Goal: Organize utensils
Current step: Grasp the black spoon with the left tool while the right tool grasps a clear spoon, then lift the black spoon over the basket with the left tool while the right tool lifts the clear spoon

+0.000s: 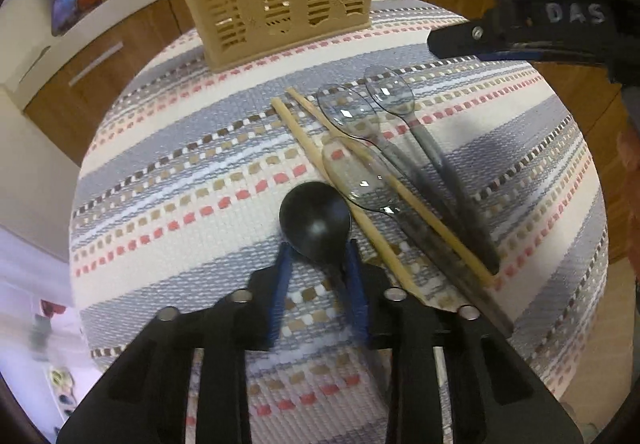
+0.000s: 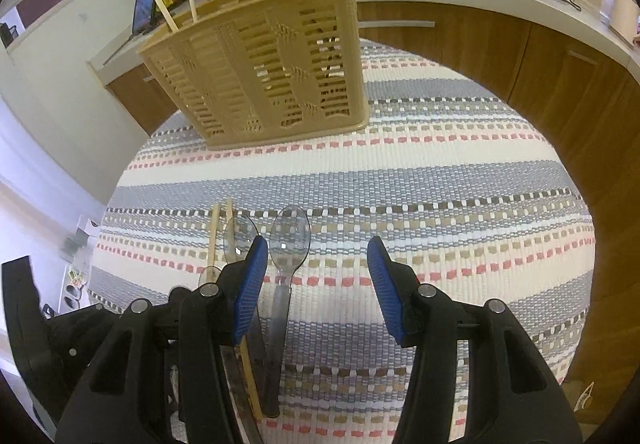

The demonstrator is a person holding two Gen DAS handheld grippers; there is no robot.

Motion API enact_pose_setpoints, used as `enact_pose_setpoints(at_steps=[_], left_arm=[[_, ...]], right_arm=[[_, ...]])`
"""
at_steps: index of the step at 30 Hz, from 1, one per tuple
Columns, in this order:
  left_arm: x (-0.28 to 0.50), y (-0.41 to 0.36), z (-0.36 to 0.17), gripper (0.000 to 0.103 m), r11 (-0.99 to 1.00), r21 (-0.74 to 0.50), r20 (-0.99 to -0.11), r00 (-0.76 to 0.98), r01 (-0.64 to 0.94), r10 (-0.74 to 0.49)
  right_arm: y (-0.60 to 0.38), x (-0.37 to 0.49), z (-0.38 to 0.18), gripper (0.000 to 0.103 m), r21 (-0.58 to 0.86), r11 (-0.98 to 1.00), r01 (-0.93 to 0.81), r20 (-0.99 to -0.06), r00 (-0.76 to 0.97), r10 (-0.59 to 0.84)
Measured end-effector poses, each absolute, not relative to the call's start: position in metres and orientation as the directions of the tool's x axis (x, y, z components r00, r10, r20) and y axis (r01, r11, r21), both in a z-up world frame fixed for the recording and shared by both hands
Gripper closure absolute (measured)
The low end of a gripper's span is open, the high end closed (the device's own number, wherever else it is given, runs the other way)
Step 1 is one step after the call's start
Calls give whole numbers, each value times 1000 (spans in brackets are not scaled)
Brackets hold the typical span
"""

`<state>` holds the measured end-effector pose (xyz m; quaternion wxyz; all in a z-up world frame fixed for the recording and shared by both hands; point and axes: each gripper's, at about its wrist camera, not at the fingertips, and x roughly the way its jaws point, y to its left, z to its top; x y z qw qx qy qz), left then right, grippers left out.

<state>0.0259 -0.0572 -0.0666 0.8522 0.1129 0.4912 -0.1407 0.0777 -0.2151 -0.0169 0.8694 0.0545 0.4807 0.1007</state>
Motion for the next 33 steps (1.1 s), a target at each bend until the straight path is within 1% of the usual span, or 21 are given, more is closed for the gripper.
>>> enact_pose_setpoints(at_steps=[1, 3, 6, 10, 13, 15, 17, 19, 21, 23, 25, 26, 27, 29, 31, 33], left_arm=[[31, -53, -63, 98, 942, 56, -866, 486, 331, -119], [40, -35, -60, 98, 957, -12, -862, 482, 289, -157], [54, -11, -59, 98, 972, -62, -848, 502, 225, -170], [71, 10, -62, 98, 962, -204, -835, 481, 183, -269], [76, 21, -62, 95, 947, -268, -828, 459, 178, -321], [78, 24, -61, 90, 941, -288, -824, 456, 176, -337], [79, 36, -57, 90, 939, -302, -817, 463, 166, -345], [77, 46, -51, 89, 931, -328, -807, 465, 161, -365], [75, 55, -43, 81, 925, -345, -799, 468, 156, -377], [80, 57, -40, 77, 926, -347, -798, 471, 151, -376], [83, 53, -38, 76, 932, -326, -806, 468, 158, -362], [85, 49, -38, 73, 933, -319, -811, 462, 166, -359], [86, 45, -38, 67, 934, -313, -817, 453, 173, -358], [89, 34, -40, 61, 937, -295, -826, 444, 186, -348], [92, 23, -42, 59, 947, -253, -836, 449, 196, -316], [93, 14, -44, 56, 960, -194, -852, 451, 201, -267]], right_arm=[[-212, 80, -20, 55, 190, 974, -122, -833, 505, 226], [-212, 84, -23, 55, 195, 973, -120, -843, 487, 229], [-211, 93, -27, 55, 198, 975, -99, -855, 469, 221], [-209, 116, -38, 55, 250, 967, -59, -883, 397, 252], [-204, 130, -45, 55, 233, 972, -33, -900, 372, 229], [-202, 137, -49, 55, 218, 976, -19, -905, 369, 210], [-198, 141, -51, 55, 194, 981, -7, -911, 370, 183], [-193, 143, -54, 55, 198, 980, -14, -914, 359, 190], [-187, 144, -56, 55, 181, 983, -20, -919, 353, 177], [-180, 145, -57, 56, 127, 991, -31, -922, 365, 129], [-173, 144, -59, 60, 83, 996, -39, -922, 376, 91], [-171, 143, -59, 63, 68, 997, -43, -922, 379, 80], [-170, 142, -60, 64, 55, 997, -50, -922, 382, 69], [-170, 138, -60, 69, 43, 997, -63, -921, 384, 63], [-170, 133, -61, 72, 30, 996, -81, -921, 385, 59], [-174, 122, -60, 72, 13, 995, -101, -919, 391, 52]])
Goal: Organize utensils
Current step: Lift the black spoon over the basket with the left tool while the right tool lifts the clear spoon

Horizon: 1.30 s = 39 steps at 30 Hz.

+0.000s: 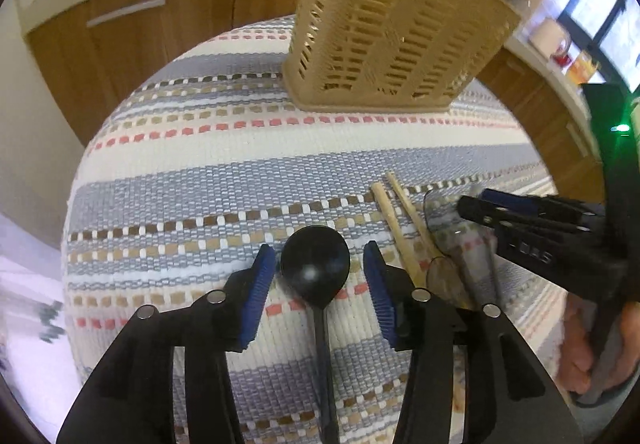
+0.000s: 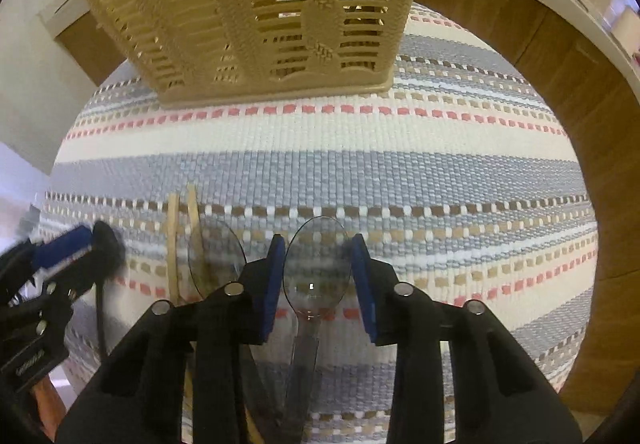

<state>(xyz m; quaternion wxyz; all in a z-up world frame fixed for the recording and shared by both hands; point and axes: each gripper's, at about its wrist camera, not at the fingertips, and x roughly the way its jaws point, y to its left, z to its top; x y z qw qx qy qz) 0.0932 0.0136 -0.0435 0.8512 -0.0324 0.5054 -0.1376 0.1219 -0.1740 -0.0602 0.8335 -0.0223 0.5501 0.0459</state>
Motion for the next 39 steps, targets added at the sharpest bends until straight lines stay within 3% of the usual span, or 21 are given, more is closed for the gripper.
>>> enact_pose_setpoints(at_steps=[7, 10, 16, 29, 39], left_arm=[[100, -18, -50, 56, 972, -38, -881, 451, 231, -142], [98, -24, -51, 66, 973, 27, -881, 465, 229, -84], [92, -15, -43, 68, 973, -50, -857, 490, 227, -158], [58, 1, 56, 68, 962, -134, -562, 781, 238, -272], [85, -4, 131, 68, 957, -164, -345, 895, 239, -283]], right_arm=[[-178, 96, -63, 73, -19, 989, -148, -918, 394, 41], [-186, 85, -61, 73, -21, 987, -161, -916, 400, 46], [-183, 77, -54, 73, 7, 979, -204, -891, 443, 98], [-192, 45, 27, 73, 53, 971, -235, -710, 674, 202], [-207, 52, 112, 73, 94, 971, -222, -480, 844, 239]])
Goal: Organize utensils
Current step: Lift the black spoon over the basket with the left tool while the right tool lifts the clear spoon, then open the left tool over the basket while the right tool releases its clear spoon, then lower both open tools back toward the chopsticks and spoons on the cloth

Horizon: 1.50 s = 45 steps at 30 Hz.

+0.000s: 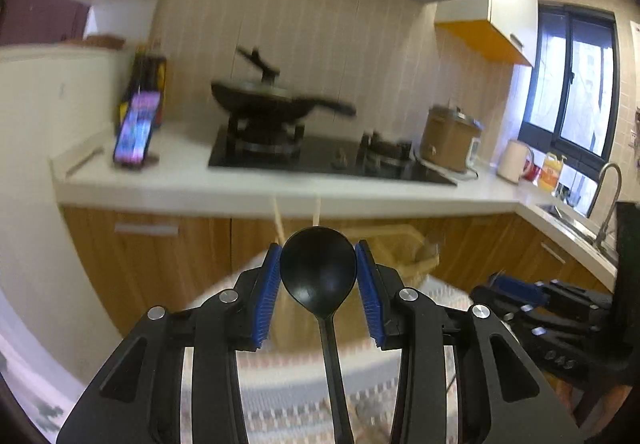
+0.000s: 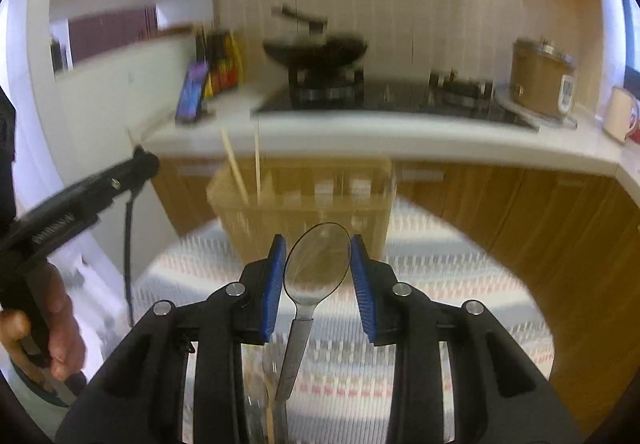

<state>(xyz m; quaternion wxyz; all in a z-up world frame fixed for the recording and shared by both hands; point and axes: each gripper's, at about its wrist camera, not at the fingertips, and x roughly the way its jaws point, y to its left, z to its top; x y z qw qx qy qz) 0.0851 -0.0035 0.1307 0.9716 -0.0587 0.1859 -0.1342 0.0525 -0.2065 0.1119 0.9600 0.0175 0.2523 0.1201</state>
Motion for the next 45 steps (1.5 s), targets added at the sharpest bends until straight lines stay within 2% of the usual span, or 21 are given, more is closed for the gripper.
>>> enact_pose_setpoints(at_steps=[9, 15, 21, 33, 34, 36, 37, 43, 45], left_arm=[[124, -9, 175, 68, 968, -149, -154, 963, 200, -223], [158, -5, 162, 68, 966, -174, -82, 975, 192, -208], [180, -7, 126, 68, 975, -165, -67, 985, 148, -160], [184, -12, 92, 66, 977, -159, -107, 982, 140, -158], [182, -11, 92, 66, 976, -162, -109, 981, 143, -162], [175, -8, 93, 55, 974, -167, -115, 978, 151, -172], [172, -6, 95, 55, 973, -170, -117, 977, 157, -179], [142, 5, 106, 53, 964, -182, -203, 952, 196, -231], [130, 11, 103, 53, 956, -207, -255, 932, 207, -257]], right_arm=[[-223, 95, 184, 73, 124, 974, -191, -237, 947, 216], [-230, 133, 182, 73, 87, 990, -107, -163, 979, 121], [-233, 162, 152, 73, 36, 999, -34, -158, 987, 39], [-223, 173, 109, 73, -8, 999, -46, -215, 976, 43], [-224, 172, 108, 73, -3, 999, -50, -218, 975, 49], [-226, 167, 109, 72, 16, 998, -65, -230, 971, 67], [-228, 165, 110, 72, 29, 997, -73, -236, 969, 78], [-244, 138, 116, 72, 115, 986, -118, -293, 945, 147], [-246, 127, 115, 72, 127, 984, -123, -306, 939, 157]])
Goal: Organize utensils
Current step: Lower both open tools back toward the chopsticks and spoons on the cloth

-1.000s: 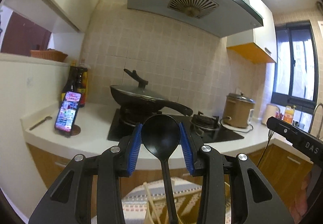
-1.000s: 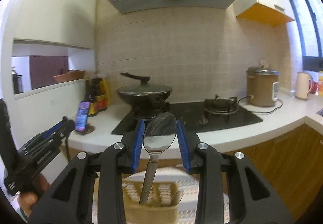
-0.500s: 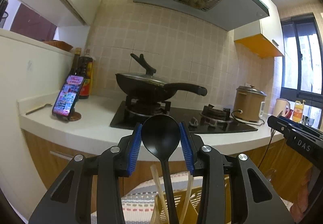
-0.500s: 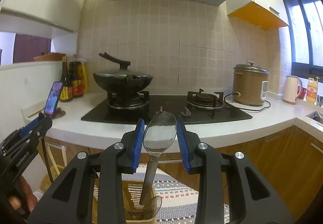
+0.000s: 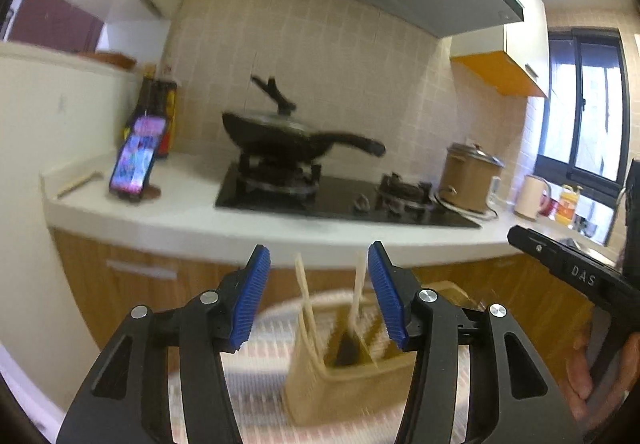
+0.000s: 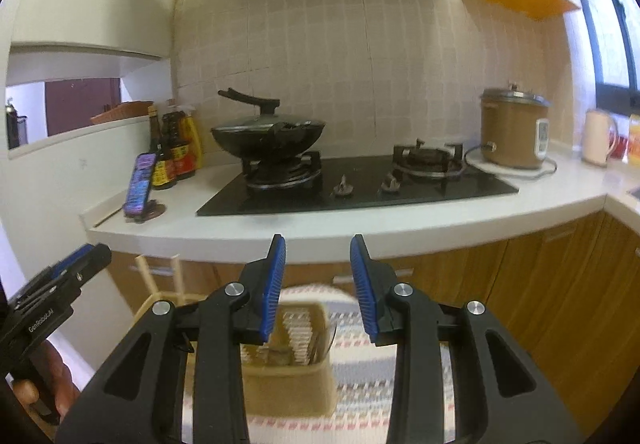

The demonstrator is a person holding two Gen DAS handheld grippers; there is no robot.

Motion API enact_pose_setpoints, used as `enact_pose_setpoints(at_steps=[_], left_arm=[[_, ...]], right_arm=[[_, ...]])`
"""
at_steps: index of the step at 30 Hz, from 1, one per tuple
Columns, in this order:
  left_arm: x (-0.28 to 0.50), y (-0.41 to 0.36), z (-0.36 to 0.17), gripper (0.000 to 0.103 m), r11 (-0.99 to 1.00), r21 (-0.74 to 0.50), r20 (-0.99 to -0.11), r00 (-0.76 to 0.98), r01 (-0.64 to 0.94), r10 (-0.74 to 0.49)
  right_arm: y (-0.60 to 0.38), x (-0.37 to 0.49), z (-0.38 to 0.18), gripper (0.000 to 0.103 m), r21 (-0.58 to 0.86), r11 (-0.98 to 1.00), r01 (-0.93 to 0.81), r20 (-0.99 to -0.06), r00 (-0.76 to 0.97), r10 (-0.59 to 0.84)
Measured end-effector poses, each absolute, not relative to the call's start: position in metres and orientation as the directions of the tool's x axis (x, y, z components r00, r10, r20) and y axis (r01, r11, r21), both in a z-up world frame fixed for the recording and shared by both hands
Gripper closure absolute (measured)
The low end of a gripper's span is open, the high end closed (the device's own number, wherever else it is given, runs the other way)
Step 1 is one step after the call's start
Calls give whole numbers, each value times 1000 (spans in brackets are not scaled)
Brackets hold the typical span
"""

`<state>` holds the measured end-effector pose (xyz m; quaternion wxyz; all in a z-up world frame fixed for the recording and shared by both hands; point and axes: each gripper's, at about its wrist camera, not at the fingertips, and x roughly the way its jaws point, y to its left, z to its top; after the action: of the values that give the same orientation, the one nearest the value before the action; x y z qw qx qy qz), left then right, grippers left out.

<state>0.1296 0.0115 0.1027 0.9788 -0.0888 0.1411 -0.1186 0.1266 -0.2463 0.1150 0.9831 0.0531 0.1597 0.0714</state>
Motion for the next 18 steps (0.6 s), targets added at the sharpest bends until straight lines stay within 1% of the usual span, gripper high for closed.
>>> enact_pose_setpoints(at_steps=[2, 4, 7, 9, 11, 15, 18], left_arm=[[121, 14, 96, 53, 945, -229, -318, 900, 233, -299], [113, 15, 85, 53, 936, -250, -386, 861, 247, -330], [104, 13, 64, 53, 929, -264, -502, 786, 259, -362], [101, 10, 46, 53, 923, -276, -593, 708, 270, -384], [100, 10, 28, 54, 917, -297, -651, 646, 267, -399], [103, 6, -18, 55, 898, -353, -742, 505, 265, -440], [106, 0, -49, 57, 878, -401, -769, 424, 262, -478]], right_arm=[[-248, 113, 112, 72, 136, 982, -134, -331, 928, 173], [-248, 104, 106, 72, 147, 978, -147, -381, 904, 193], [-246, 94, 87, 72, 180, 964, -198, -497, 827, 263], [-247, 90, 74, 72, 211, 957, -199, -539, 793, 284], [-250, 87, 58, 72, 263, 945, -195, -584, 748, 316], [-252, 80, 26, 72, 313, 933, -178, -640, 686, 345], [-244, 75, -2, 72, 341, 918, -201, -687, 613, 390]])
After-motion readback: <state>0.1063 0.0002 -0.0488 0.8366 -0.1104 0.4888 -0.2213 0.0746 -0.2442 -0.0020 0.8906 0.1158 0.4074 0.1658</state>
